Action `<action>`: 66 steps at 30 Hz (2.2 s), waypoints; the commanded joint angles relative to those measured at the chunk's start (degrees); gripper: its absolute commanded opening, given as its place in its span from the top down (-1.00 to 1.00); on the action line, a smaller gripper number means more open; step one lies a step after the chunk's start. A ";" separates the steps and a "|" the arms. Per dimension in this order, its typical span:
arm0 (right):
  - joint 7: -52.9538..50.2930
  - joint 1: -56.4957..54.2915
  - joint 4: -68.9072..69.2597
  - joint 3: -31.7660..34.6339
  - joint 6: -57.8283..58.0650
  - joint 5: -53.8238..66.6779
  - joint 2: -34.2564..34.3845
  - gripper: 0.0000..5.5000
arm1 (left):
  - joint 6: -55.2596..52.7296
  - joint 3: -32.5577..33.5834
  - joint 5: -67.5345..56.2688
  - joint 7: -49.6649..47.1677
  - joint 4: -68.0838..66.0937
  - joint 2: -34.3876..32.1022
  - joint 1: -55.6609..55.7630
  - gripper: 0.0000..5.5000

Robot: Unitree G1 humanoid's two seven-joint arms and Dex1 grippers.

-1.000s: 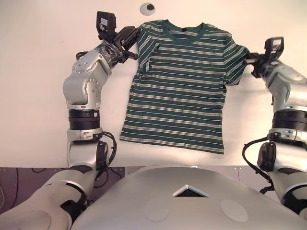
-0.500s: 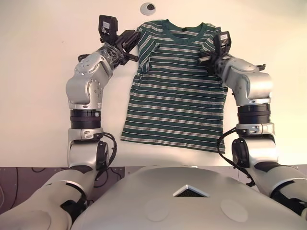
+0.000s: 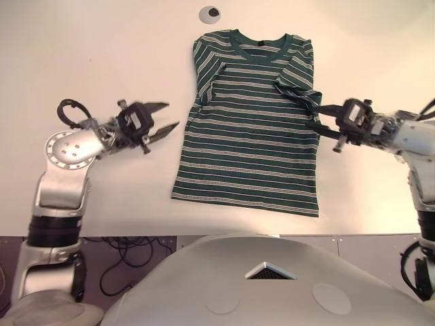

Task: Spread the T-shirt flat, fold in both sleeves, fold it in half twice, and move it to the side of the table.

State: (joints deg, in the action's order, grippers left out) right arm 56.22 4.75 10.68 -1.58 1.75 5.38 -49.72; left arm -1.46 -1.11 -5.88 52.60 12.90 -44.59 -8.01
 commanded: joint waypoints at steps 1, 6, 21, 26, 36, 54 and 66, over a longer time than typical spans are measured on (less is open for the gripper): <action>4.95 7.56 -10.20 1.34 -21.66 -5.03 -8.00 0.47 | 9.61 0.51 1.71 7.93 -0.87 -8.20 -6.84 0.04; 1.36 11.86 -22.84 -2.48 -47.23 -15.32 -10.95 0.47 | 19.73 -4.05 8.40 9.72 -2.27 -10.86 -10.63 0.04; -6.65 15.42 -11.84 -7.89 -57.66 -22.18 -11.86 0.47 | 34.54 -15.21 22.28 5.66 -9.54 -11.01 -2.65 0.04; -7.02 19.51 -1.37 -7.73 -53.94 -27.03 -11.68 0.59 | 33.83 -19.67 22.74 6.59 -9.51 -10.01 -0.59 0.31; -1.34 19.62 8.37 -7.10 -26.12 -15.93 -11.83 1.00 | 25.43 -21.40 14.73 10.26 -9.33 -10.87 1.27 0.83; 5.53 -1.59 8.55 1.55 26.13 28.91 -6.46 1.00 | -9.01 -10.03 -16.46 14.12 7.34 -12.43 -2.34 1.00; -3.97 -26.92 -28.51 -2.67 14.07 14.42 14.22 1.00 | -33.89 -4.90 -23.00 -6.91 -13.95 7.50 27.02 1.00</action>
State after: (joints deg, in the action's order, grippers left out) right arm 54.10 -18.19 -14.29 -3.81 17.63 21.86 -38.19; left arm -34.35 -5.53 -31.21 48.25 2.68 -39.06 15.54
